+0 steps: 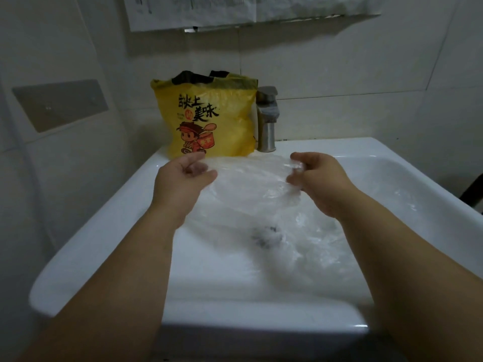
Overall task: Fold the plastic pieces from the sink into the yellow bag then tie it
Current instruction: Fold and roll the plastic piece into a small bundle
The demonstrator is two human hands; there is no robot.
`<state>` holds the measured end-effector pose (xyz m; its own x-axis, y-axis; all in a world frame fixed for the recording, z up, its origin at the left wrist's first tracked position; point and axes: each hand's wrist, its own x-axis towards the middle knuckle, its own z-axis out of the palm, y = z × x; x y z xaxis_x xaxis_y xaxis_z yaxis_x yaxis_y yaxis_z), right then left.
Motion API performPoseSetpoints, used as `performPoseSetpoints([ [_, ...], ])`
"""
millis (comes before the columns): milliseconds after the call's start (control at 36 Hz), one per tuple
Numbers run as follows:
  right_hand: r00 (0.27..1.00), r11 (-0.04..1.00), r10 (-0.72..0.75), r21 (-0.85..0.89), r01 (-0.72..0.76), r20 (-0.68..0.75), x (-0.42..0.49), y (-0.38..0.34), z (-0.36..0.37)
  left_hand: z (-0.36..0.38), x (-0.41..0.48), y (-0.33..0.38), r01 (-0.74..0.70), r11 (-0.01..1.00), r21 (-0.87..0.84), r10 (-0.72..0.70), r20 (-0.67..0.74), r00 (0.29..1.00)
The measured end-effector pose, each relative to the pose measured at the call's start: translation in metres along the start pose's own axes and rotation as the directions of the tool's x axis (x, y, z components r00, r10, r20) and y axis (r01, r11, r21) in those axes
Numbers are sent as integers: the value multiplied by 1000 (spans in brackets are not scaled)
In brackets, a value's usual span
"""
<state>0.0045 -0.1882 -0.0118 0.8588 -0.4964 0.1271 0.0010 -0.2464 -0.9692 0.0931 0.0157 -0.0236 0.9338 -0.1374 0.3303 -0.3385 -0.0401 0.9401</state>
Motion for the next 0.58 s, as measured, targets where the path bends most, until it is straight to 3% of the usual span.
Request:
performPoseSetpoints([
  [83,996,977,-75,-201,65,-42,2,5,-2,-1,-3,-2,-88,978,189,92,-14,996],
  [167,993,942,-108,-325,86,-50,4,8,-1,-1,-4,0,-88,967,237,98,-29,995],
  [250,997,978,-37,-208,23,-63,7,7,3,2,-2,6,62,997,-49,-62,2,998],
  [333,998,994,41,100,-36,-43,5,0,8,6,0,12,202,888,-413,-166,121,979],
  [389,998,970,48,240,-38,-35,4,-1,12,9,1,13,208,845,-492,-161,137,977],
  [472,997,973,0,231,18,-77,1,-2,17,15,1,7,162,917,-364,-163,27,986],
  [583,963,981,-191,-4,194,-190,0,0,13,17,-2,6,26,995,-91,-40,-156,987],
])
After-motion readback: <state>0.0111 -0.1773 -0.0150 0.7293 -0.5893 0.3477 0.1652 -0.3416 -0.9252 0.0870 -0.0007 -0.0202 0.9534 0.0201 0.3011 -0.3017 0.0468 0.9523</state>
